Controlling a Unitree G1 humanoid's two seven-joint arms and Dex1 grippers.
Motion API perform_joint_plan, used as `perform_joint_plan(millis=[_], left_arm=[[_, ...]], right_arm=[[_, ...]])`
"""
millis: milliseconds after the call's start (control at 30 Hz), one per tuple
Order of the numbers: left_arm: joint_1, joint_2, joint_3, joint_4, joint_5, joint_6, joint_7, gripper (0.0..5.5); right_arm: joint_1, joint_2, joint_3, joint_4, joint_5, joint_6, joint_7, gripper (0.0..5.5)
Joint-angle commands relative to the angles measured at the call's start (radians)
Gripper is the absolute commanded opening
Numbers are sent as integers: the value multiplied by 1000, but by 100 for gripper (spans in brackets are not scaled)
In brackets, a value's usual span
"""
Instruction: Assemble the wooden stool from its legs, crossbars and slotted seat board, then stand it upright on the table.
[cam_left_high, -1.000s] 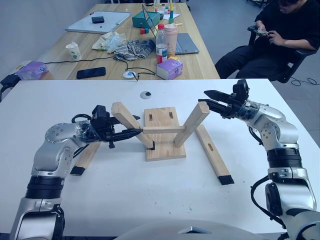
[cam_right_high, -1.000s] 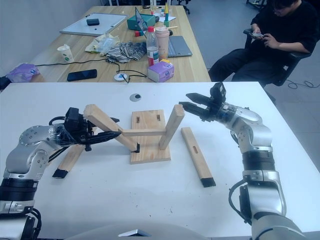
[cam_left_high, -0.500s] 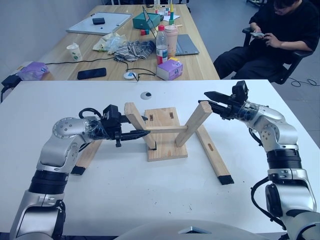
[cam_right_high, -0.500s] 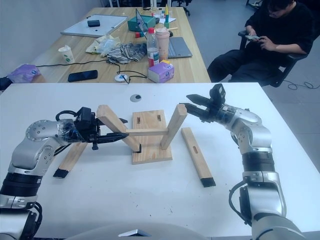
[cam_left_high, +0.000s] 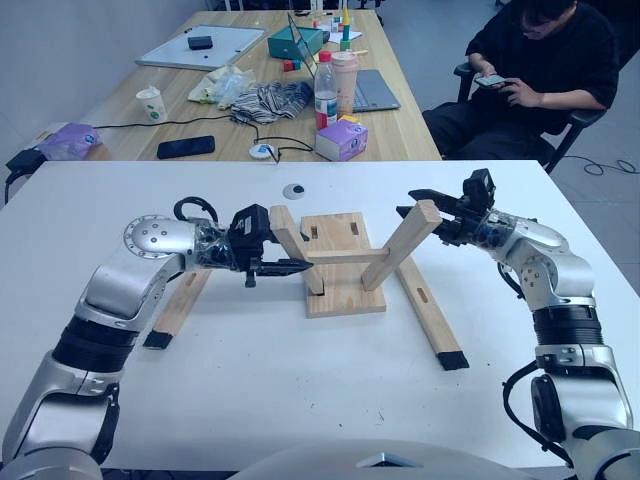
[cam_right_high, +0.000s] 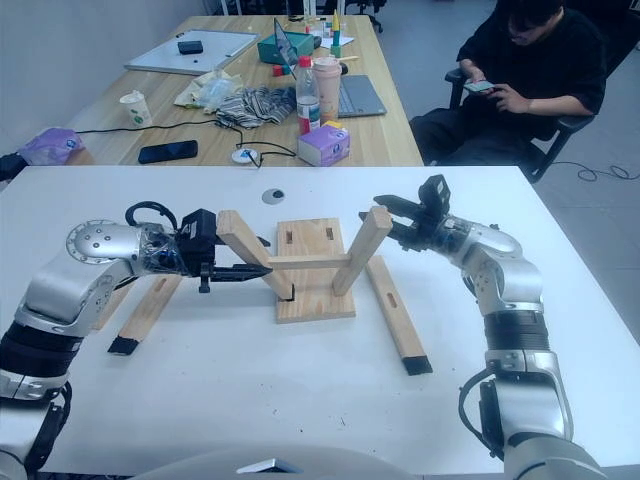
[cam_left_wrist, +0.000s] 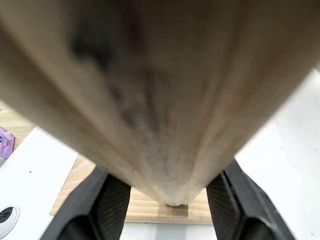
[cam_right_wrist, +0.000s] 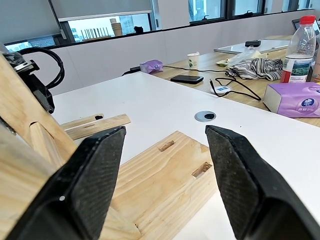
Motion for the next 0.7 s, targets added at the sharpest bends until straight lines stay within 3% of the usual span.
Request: perform_joint_plan(millis=[33,233,500,700], left_arm=[[118,106,-295,104,194,182,-133,204],[80,80,-346,235,199,192,-133,204],[148,77,-428,188,198,207,-88,204],[121,56,-483,320,162,257,-195,203]], right_arm=[[9,13,15,-27,-17,-4,-17,295],[77,23,80,-52,-69,-25,-28,295],[117,36,103,-76,-72,-32,-60,295],[128,45,110,-76,-75,-35,-72,295]])
